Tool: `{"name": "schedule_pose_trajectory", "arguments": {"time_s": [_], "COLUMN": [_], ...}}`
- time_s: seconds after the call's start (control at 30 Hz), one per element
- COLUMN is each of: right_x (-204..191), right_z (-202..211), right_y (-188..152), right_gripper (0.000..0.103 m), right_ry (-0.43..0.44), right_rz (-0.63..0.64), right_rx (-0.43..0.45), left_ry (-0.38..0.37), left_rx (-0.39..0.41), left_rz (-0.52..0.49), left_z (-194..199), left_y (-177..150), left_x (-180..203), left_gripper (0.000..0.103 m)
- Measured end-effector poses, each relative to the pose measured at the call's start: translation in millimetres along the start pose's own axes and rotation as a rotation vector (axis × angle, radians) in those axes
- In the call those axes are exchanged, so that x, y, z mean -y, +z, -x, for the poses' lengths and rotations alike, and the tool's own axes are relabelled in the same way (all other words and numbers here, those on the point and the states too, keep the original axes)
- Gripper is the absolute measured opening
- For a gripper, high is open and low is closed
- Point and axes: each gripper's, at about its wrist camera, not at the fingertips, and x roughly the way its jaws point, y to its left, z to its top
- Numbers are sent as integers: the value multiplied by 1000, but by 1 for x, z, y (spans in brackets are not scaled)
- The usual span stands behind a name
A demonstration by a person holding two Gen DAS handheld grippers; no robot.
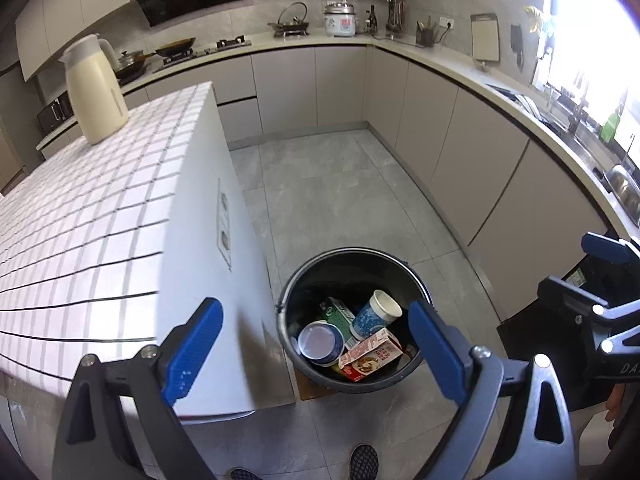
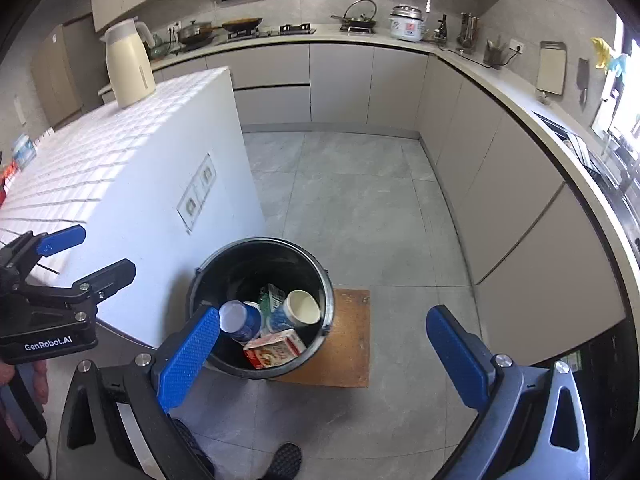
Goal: Collect trash
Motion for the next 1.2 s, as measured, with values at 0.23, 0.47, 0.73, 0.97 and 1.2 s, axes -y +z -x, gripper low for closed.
{"name": "schedule_pose_trajectory", "arguments": {"time_s": [0.23,0.47,0.73,0.97,1.2], "right_x": [-23,-54,-94,-111,-117], "right_z": [44,92,130,145,143], "right_y": [-1,-3,-5,-7,-7], "right_gripper": [103,103,103,103,103], "right_ry": [-10,-3,-10,-31,-38], "right_rz": [-16,-19,-13,-19,-4], "right_rx": [39,103,172,192,184], "left_ry": [1,9,7,-5,-17], "left_rx": [67,163,218,236,240], "left_rz": [34,41,31,26,42], "left_z": [48,94,119,126,128], "left_y": [6,6,-1,-9,-12], "left_x": [-28,-54,-79,-92,-91], "left_gripper": [95,95,95,96,96]}}
